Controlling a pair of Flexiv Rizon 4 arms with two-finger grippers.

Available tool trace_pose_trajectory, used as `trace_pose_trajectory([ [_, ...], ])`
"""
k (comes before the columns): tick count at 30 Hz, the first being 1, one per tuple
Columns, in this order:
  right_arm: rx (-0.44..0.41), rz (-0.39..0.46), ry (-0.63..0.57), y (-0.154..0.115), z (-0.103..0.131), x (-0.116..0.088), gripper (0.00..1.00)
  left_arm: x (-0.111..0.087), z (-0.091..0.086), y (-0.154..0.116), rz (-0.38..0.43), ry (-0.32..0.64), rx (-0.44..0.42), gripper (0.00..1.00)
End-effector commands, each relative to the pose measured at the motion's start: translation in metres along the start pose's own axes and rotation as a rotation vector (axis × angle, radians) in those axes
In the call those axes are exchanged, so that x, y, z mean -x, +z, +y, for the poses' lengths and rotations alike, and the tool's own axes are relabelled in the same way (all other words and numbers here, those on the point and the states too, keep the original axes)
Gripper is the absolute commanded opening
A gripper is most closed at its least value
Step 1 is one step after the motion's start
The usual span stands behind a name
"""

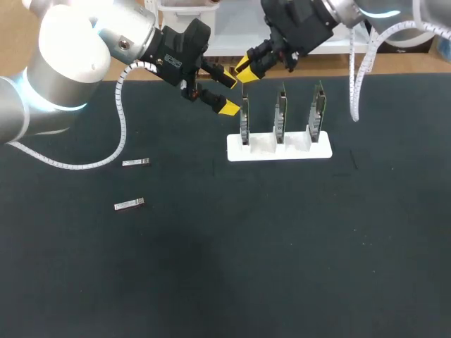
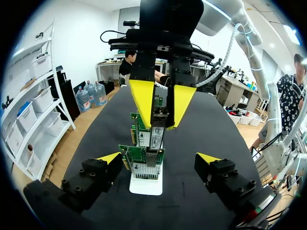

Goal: Pick up the optical module with the left hand, and insert it into the network port with the right hand.

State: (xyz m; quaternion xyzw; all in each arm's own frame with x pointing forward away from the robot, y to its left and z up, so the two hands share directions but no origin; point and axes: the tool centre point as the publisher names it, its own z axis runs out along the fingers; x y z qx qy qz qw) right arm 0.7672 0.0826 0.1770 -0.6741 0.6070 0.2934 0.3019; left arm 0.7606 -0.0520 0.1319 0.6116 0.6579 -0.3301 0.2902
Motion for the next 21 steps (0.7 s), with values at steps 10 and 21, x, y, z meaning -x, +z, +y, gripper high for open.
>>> trace_pose_trajectory([
  [10,0.002,0.015,0.002,0.0006,-0.0008,-0.0037,0.00,0.0005,-0.0003,0.0003,0.003,-0.002,0.002,1.00],
  [21,-0.001,0.013,-0.003,0.0028,-0.0022,-0.0028,0.00,0.0005,-0.0003,0.0003,0.003,-0.002,0.002,1.00],
])
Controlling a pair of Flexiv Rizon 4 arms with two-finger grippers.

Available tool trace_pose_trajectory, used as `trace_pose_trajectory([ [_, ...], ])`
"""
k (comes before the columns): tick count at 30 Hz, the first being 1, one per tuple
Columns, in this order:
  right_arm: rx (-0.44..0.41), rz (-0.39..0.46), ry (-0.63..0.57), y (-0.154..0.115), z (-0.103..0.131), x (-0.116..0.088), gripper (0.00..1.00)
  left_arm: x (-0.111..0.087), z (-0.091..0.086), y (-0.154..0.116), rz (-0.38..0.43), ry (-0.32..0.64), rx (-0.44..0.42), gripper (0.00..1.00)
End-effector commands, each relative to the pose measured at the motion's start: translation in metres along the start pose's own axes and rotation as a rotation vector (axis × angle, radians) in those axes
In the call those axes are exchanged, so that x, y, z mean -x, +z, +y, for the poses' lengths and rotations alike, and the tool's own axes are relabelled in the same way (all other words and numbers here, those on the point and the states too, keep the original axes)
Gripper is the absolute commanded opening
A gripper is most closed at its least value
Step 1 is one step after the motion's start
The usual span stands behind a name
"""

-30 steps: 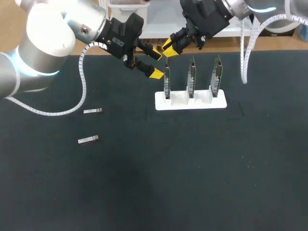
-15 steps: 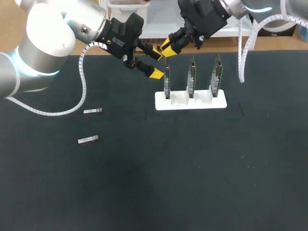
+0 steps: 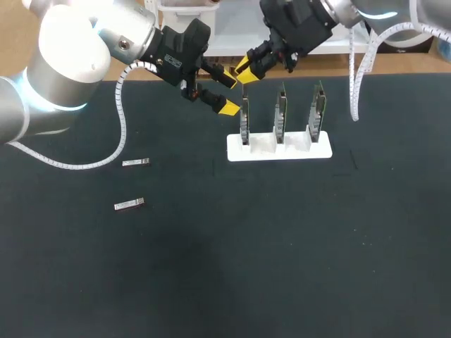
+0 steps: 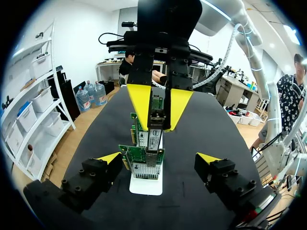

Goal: Pick up the optical module with the left hand, and insert it into the network port with the right hand.

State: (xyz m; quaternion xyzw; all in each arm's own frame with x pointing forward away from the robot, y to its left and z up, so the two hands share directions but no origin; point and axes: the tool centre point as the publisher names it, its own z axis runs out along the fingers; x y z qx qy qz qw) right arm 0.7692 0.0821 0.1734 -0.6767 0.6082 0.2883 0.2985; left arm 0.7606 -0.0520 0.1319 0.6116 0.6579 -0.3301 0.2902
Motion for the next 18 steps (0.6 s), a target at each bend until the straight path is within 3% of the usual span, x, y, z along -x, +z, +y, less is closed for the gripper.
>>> trace_pose_trajectory([
  [1,0.000,0.001,0.000,0.0012,-0.0005,0.0004,0.00,0.0005,-0.0003,0.0003,0.003,-0.002,0.002,1.00],
  [18,0.004,0.014,-0.001,0.0033,0.0026,-0.0041,0.00,0.0005,-0.0003,0.0003,0.003,-0.002,0.002,1.00],
])
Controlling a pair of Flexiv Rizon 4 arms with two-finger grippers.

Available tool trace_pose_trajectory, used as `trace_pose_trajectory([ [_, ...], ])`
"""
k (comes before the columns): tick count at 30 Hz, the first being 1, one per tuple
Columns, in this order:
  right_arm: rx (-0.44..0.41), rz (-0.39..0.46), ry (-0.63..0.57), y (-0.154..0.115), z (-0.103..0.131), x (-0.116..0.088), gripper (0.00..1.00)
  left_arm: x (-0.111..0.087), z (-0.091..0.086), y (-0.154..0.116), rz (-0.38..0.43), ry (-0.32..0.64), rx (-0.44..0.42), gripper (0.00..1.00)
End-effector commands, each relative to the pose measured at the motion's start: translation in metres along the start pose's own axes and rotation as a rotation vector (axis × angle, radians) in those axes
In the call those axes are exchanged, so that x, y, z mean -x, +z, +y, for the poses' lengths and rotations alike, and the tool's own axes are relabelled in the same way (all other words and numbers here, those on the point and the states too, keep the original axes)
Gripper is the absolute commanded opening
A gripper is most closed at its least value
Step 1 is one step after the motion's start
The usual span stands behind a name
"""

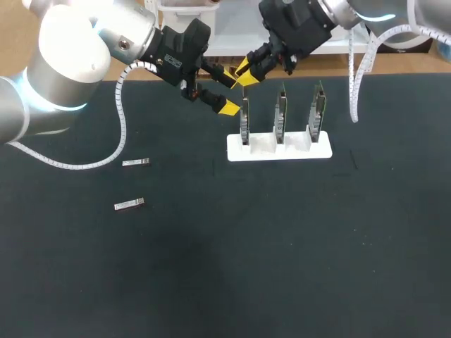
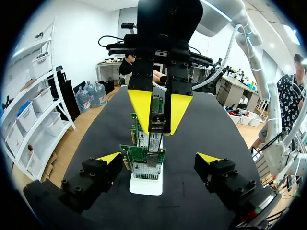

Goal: Pick up the optical module with the left hand, and insert it into the network port with the right hand.

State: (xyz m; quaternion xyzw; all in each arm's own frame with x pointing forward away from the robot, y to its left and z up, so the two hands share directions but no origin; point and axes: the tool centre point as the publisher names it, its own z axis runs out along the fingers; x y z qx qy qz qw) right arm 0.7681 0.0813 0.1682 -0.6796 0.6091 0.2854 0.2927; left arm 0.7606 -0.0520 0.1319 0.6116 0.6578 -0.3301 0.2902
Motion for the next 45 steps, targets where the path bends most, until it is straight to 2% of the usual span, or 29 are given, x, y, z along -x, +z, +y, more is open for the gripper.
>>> trace_pose_trajectory([
  [1,-0.001,0.002,-0.001,0.001,0.001,0.000,0.00,0.001,0.000,0.000,0.003,-0.002,0.002,1.00],
  [44,0.010,0.029,0.026,0.011,0.006,-0.017,0.00,0.001,0.000,0.000,0.003,-0.002,0.002,1.00],
  [45,0.011,0.029,0.027,0.011,0.006,-0.017,0.43,0.001,0.000,0.000,0.003,-0.002,0.002,1.00],
])
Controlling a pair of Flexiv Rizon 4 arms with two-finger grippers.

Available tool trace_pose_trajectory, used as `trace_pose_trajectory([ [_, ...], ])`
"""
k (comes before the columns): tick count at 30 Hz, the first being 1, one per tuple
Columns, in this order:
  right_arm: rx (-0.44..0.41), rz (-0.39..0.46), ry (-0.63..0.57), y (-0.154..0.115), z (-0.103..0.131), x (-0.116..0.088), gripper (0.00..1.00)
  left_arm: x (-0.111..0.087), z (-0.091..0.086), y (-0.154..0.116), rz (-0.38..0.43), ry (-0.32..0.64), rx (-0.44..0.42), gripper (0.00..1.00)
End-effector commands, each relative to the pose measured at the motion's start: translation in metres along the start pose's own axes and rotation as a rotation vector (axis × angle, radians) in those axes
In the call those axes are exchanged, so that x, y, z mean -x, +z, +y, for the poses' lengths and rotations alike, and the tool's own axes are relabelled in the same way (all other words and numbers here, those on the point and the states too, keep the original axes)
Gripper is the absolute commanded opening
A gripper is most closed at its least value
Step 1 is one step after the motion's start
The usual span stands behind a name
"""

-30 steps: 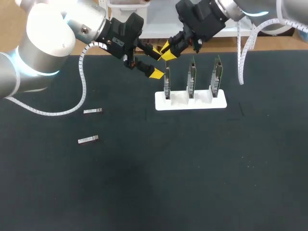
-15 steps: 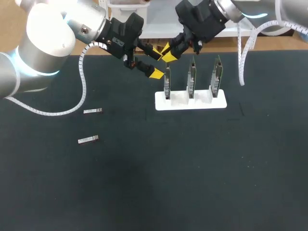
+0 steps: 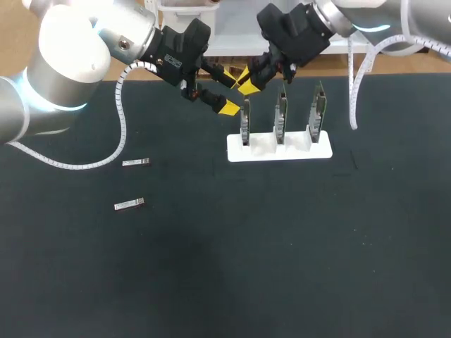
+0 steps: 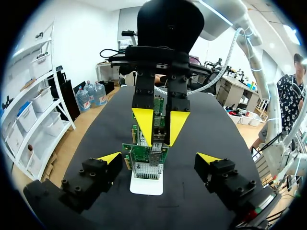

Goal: Pick up the optical module with the left hand, and insert it into the network port with the right hand.

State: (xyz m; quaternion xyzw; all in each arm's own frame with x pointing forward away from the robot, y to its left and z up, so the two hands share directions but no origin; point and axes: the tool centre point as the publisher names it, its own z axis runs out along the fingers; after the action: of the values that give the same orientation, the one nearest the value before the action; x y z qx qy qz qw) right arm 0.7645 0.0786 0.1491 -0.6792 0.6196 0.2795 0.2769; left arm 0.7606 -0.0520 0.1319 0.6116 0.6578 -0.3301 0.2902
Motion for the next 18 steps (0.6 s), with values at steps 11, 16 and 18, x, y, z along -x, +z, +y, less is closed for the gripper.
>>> trace_pose_trajectory([
  [11,-0.026,-0.059,0.024,-0.009,0.000,0.008,1.00,0.001,0.000,0.000,0.003,-0.002,0.002,1.00],
  [16,-0.038,-0.083,0.037,-0.020,0.001,0.009,1.00,0.001,0.000,0.000,0.003,-0.002,0.002,1.00],
  [18,-0.047,-0.086,0.042,-0.025,0.001,0.006,1.00,0.001,0.000,0.000,0.003,-0.002,0.002,1.00],
])
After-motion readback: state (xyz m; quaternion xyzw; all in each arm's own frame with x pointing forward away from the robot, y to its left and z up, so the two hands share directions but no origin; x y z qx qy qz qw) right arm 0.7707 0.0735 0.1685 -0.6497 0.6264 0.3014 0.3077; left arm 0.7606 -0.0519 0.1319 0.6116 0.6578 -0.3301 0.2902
